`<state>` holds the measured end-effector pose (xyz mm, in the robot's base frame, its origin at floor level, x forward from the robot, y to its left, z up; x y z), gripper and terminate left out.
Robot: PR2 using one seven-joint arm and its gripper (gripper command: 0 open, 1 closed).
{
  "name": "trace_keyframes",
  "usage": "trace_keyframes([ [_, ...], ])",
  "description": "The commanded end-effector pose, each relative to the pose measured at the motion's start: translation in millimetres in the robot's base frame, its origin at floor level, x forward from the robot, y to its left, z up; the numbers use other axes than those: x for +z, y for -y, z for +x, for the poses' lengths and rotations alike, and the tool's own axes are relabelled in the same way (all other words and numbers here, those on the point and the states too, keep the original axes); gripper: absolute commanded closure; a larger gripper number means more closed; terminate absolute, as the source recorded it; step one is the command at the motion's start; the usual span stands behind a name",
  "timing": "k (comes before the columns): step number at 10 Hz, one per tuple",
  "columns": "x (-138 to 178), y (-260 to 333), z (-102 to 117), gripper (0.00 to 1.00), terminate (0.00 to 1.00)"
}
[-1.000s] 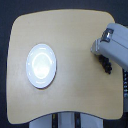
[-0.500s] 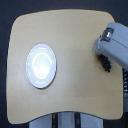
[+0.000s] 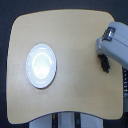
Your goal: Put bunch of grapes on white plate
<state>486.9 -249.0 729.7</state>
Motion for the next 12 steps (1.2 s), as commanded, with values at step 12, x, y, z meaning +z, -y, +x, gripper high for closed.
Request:
trace_keyframes([
  [12, 156, -182, -18, 1.0, 0.0],
])
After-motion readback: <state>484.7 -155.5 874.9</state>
